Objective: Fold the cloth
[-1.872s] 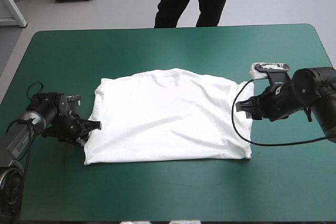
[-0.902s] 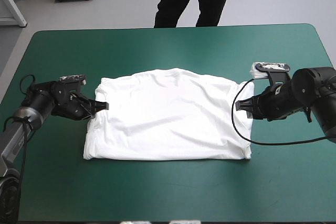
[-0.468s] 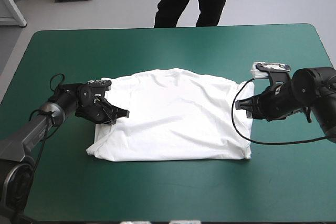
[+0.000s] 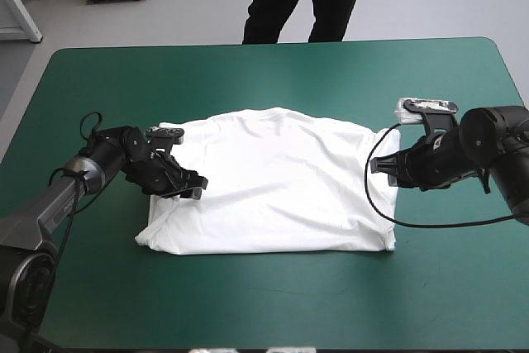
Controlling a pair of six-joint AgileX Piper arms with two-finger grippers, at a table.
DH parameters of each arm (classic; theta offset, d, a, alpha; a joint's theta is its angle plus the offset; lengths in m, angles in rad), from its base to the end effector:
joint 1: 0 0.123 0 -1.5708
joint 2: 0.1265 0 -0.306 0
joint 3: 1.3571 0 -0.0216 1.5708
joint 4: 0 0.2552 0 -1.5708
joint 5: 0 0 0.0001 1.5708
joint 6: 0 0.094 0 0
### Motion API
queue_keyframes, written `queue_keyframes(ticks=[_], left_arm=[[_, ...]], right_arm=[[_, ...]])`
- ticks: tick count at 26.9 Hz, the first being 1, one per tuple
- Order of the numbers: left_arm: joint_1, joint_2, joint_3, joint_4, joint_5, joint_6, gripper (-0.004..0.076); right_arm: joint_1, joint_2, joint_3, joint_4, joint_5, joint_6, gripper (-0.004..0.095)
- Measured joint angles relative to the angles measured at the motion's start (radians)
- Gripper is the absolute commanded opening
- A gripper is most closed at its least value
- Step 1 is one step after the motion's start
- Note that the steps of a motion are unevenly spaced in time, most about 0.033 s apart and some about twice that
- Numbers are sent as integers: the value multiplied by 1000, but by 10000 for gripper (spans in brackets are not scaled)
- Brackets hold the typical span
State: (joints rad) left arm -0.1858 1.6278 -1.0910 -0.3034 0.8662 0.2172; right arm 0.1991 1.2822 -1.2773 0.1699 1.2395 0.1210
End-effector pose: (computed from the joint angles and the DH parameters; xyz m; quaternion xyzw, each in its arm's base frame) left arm 0.3106 -0.0802 0.2444 0.1155 0.9772 -0.1247 0.1277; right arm 0.2330 0.0624 0.3827 -0.0275 0.9748 0.1157 0.1886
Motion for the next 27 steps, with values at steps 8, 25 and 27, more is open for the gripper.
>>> queue_keyframes(ticks=[8, 25, 27], left_arm=[[0, -100, -59, 1, 7, -9, 524], [0, -178, -63, 35, 163, -9, 427], [0, -178, -63, 35, 167, -9, 427]], right_arm=[[0, 0, 0, -7, 0, 1, 374], [-22, 310, -95, -112, -206, 113, 519], [-54, 398, -175, -111, -203, 105, 519]])
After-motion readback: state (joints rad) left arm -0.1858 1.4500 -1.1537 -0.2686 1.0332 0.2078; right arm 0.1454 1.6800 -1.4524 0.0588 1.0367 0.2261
